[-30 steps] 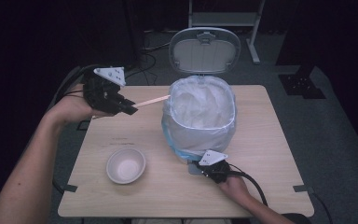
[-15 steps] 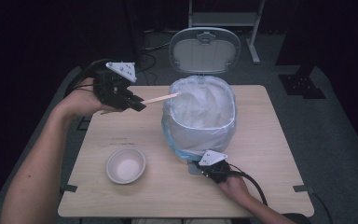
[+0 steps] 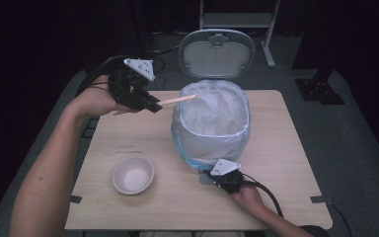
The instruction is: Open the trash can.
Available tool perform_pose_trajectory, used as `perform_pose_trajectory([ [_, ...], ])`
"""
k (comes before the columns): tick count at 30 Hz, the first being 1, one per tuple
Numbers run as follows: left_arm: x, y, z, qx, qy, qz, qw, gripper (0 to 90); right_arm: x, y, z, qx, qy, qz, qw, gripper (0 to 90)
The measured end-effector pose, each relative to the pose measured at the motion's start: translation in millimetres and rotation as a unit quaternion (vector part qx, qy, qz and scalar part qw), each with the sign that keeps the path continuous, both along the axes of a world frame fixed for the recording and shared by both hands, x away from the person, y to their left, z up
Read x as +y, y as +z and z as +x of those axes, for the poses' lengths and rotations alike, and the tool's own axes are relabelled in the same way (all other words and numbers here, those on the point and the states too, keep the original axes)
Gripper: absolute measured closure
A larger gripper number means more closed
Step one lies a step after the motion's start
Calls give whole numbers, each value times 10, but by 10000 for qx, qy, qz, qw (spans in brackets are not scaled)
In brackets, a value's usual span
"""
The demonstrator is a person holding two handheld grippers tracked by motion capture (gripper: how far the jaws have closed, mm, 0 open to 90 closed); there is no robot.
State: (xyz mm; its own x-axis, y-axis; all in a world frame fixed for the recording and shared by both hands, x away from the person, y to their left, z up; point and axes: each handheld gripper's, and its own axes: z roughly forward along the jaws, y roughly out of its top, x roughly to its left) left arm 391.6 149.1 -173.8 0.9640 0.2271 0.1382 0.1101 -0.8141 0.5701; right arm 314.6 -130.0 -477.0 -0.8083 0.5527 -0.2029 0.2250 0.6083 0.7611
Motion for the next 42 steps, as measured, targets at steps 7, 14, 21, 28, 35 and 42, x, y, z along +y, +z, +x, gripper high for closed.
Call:
perform_pose_trajectory([
  [7,-90,25,31,-10,-12,50,10000,795,-2,-1,1,-20,5,-17,10000,900],
  [14,-227,64,56,-69,-97,99,9999,796,-2,-1,1,-24,6,-18,10000,900],
  [21,-359,68,92,-79,-148,164,9997,796,-1,-2,1,-27,13,-15,10000,900],
  [28,-471,90,120,-106,-186,246,9995,796,-2,-2,1,-34,8,-20,10000,900],
  [35,-559,71,149,-77,-217,286,9993,796,-2,-3,1,-34,10,-16,10000,900],
  [42,-627,72,170,-79,-239,298,9992,796,-3,-3,1,-34,13,-14,10000,900],
])
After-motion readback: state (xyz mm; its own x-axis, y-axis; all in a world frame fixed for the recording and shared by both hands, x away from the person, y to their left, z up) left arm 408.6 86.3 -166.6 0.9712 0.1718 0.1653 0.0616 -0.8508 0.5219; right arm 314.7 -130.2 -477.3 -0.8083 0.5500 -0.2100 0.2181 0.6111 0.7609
